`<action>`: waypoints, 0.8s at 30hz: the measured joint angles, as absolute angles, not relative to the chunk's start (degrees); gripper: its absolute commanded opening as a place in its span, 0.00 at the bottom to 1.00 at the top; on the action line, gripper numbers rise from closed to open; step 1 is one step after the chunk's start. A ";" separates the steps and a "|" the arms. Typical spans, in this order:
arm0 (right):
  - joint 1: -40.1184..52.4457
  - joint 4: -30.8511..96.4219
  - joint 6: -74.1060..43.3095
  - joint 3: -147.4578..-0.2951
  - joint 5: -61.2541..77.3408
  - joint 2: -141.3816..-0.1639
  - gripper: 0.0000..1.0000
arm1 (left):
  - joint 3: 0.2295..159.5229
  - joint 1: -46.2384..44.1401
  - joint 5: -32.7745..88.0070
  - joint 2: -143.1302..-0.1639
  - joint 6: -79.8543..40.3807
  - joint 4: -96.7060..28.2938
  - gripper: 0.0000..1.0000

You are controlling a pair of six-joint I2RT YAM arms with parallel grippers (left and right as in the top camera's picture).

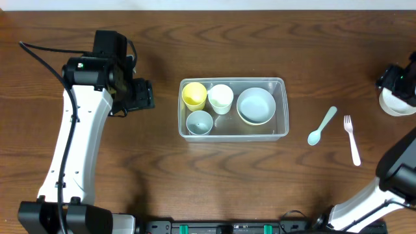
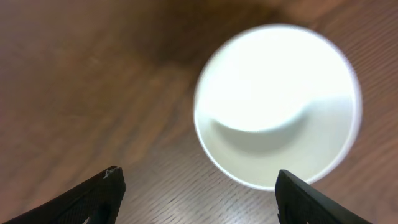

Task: Pack container
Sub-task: 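Carry the white bowl and set it into the yellow bowl, then grasp the second white bowl with the right gripper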

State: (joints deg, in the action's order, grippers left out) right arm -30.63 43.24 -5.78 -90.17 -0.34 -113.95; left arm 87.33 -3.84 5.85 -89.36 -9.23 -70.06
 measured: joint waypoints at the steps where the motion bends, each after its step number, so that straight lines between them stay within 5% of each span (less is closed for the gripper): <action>1: -30.74 43.07 -5.61 -90.17 -0.23 -115.09 0.79 | 87.33 -3.86 5.85 -89.36 -9.23 -70.06 0.77; 7: -30.72 42.22 -4.67 -90.17 0.49 -120.86 0.72 | 87.33 -3.84 5.85 -89.36 -9.23 -70.06 0.77; 16: -30.72 41.17 -3.64 -90.15 0.49 -122.32 0.28 | 87.33 -3.84 5.87 -89.36 -9.23 -70.08 0.77; 24: -30.72 41.32 -3.66 -90.17 0.49 -122.32 0.09 | 87.33 -3.84 5.85 -89.36 -9.23 -70.06 0.77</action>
